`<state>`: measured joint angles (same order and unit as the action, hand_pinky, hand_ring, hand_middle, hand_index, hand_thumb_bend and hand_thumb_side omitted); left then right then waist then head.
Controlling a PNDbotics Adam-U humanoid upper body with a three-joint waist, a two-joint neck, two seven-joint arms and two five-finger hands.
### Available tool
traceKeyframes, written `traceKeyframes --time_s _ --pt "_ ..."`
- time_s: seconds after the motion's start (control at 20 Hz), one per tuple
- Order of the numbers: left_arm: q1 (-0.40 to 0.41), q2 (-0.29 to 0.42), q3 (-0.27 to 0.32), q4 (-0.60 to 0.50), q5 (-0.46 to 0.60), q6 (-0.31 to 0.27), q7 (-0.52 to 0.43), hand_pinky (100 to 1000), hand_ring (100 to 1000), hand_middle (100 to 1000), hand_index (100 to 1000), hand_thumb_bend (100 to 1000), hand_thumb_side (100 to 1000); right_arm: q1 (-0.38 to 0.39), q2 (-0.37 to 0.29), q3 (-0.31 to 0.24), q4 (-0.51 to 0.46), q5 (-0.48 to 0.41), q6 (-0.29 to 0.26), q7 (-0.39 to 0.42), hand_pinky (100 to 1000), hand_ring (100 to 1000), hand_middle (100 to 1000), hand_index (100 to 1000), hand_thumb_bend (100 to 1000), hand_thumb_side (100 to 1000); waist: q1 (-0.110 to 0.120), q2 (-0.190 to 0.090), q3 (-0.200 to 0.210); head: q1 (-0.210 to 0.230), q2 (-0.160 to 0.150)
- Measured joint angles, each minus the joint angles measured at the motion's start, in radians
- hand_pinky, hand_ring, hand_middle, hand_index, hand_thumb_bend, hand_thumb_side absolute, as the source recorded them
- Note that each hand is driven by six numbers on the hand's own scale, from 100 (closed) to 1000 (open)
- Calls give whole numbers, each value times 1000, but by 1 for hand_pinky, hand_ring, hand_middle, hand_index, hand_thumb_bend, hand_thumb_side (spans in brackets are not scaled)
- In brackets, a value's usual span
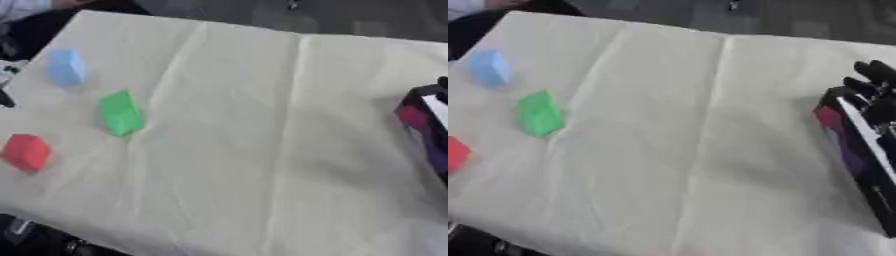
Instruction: Pick up the objects with one hand, pass them to the other hand, and then place them into the box on the other side of the table.
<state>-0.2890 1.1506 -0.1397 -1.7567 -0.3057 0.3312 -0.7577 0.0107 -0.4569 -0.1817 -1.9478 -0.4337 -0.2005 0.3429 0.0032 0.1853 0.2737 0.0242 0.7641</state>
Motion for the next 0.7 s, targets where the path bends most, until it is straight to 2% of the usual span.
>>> traceKeyframes --time_s 0.35,0.7 --pt "-31 -21 -28 25 -6 -2 -2 903 879 817 825 680 100 4 13 7 2 20 0 11 1000 1000 1000 1000 100 561 -2 0 -2 43 0" --pt "-61 -42 -57 62 -31 -10 -21 903 884 822 821 685 100 3 15 11 6 26 1 17 1000 1000 1000 1000 100 562 -6 4 -9 51 0"
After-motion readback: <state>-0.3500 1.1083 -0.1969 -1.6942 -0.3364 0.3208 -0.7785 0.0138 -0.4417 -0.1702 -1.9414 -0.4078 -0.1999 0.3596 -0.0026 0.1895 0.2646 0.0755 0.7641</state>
